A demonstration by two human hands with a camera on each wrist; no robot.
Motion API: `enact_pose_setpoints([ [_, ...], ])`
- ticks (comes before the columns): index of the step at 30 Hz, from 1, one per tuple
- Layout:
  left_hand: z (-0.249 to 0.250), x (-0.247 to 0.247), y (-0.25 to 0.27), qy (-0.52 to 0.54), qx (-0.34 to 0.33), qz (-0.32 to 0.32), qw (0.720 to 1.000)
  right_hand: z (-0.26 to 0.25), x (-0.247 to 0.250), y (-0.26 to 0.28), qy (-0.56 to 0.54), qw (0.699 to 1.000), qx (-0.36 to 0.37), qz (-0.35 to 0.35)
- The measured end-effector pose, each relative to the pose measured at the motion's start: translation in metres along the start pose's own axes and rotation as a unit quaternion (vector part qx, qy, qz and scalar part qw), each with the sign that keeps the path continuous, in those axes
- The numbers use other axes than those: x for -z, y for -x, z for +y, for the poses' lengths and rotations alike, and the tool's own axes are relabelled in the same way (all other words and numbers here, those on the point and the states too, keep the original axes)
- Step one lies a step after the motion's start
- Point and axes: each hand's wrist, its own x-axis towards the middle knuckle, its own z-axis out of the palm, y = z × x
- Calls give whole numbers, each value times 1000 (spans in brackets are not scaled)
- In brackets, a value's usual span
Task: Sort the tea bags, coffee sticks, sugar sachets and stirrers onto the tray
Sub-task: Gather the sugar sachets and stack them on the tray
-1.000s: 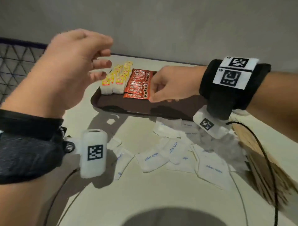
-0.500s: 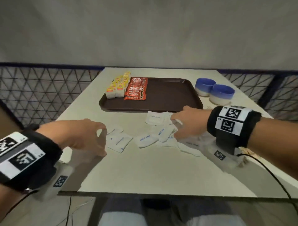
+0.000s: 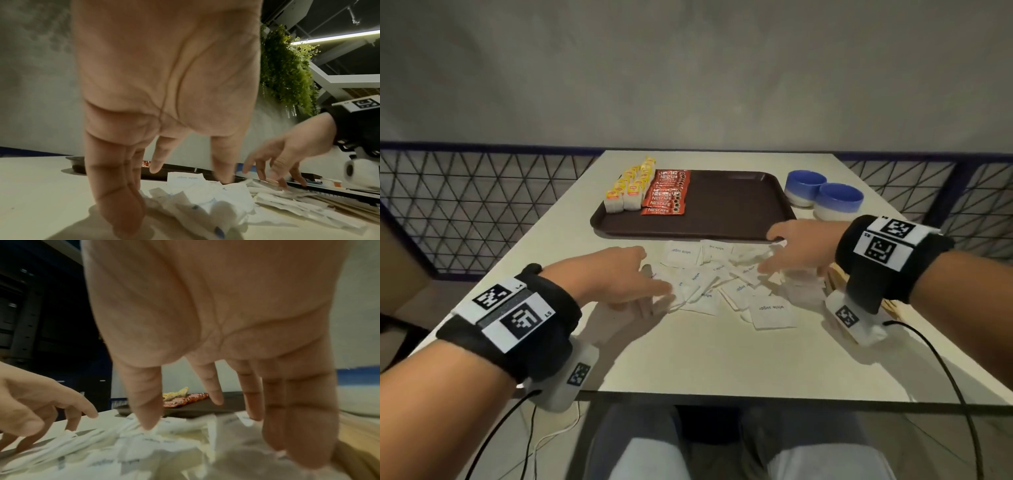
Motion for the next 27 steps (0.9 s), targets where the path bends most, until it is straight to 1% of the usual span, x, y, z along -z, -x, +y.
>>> enact_pose_setpoints([
  [1, 3, -1, 1, 17, -2, -15, 1000, 2, -2, 1, 1, 1000, 1, -16],
  [4, 15, -9, 2, -39, -12, -22, 999, -6, -8, 2, 21, 999, 25, -9],
  [7, 30, -15, -3, -50, -31, 4, 998, -20, -17, 1, 40, 998, 51, 1],
  [10, 40, -15, -6, -55, -47, 34, 997, -35, -30, 6, 64, 996, 56, -6],
  [12, 45, -13, -7, -49, -42, 25, 998, -42, -38, 7, 87, 994, 61, 13],
  [14, 50, -11, -4, -34, -39, 10, 999, -47, -42, 5, 88, 992, 82, 37],
  [17, 57, -9, -1, -16, -47, 20, 999, -50, -43, 4, 76, 990, 102, 67],
  [20, 62, -11, 2, -12, -57, 41, 997, -48, -42, 3, 12, 989, 104, 100],
  [23, 61, -14, 3, 0, -61, 50, 997, -40, -35, 9, -102, 983, 92, 120],
  [25, 59, -17, 4, 4, -61, 66, 996, -33, -31, 16, -198, 970, 81, 120],
  [27, 56, -20, 8, 4, -68, 103, 992, -25, -28, 27, -300, 944, 75, 112],
])
